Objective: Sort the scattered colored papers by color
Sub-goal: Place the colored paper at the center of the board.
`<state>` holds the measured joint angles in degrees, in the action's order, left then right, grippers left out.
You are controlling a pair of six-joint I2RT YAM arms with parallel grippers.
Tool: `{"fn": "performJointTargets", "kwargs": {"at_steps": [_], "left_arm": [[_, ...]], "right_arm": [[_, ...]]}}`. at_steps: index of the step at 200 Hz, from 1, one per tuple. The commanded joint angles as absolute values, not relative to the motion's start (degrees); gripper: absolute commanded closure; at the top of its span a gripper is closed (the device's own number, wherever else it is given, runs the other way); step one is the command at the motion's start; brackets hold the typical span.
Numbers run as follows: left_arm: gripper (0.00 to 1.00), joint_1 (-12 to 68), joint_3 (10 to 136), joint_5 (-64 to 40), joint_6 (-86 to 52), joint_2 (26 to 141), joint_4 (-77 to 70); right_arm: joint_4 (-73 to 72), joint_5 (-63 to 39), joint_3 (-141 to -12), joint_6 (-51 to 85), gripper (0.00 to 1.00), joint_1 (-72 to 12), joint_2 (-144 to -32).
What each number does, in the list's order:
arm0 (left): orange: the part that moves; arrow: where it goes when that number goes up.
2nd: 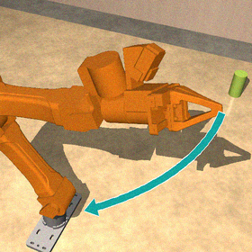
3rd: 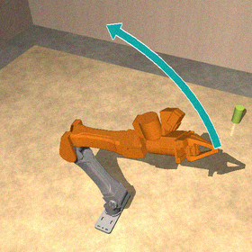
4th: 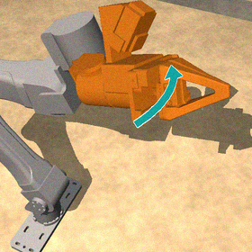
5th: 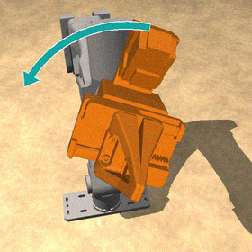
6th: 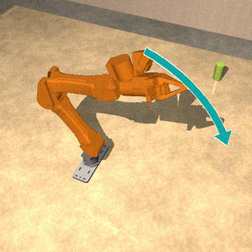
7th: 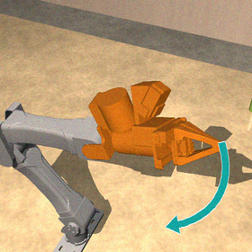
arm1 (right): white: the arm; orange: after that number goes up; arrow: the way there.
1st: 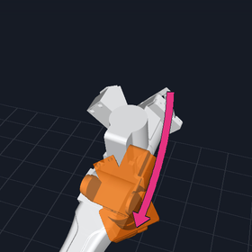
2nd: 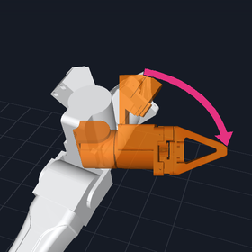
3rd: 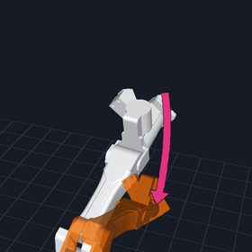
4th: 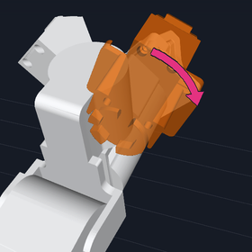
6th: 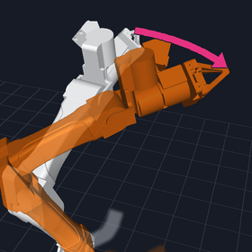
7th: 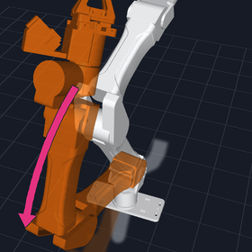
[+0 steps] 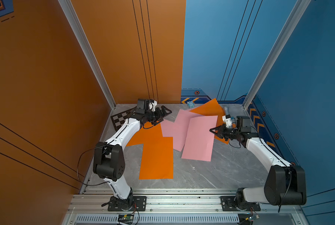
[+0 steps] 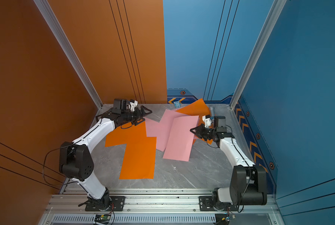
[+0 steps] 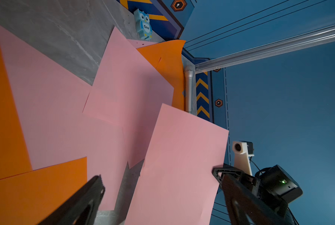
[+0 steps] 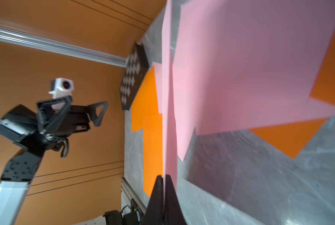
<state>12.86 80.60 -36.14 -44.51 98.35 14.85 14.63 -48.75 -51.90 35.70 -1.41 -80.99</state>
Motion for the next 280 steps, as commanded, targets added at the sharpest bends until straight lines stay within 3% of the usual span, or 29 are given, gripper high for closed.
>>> {"fn": "performJointTargets", "kwargs": {"at_steps": [1,49,112,280], "left_arm": [[0.02,14.2,78.6,-34.5,-42.8,96.5,14.7],[0.02,15.0,76.4,-34.8,-40.6,96.7,14.7],[0.02,15.1,74.2,-35.0,-39.4,95.5,14.8],[0.02,16.2,74.2,-33.6,-39.2,96.2,14.7]], "right_arm": [[28.5,-43.4,-51.3,25.9,1.00,-4.7,-84.7],[40.0,-24.2,-56.8,17.1,1.00,-13.8,-90.2],[41.5,-10.9,-60.5,13.2,1.00,-19.1,-92.5],[37.5,-4.3,-56.4,21.3,1.00,-20.2,-94.4]]}}
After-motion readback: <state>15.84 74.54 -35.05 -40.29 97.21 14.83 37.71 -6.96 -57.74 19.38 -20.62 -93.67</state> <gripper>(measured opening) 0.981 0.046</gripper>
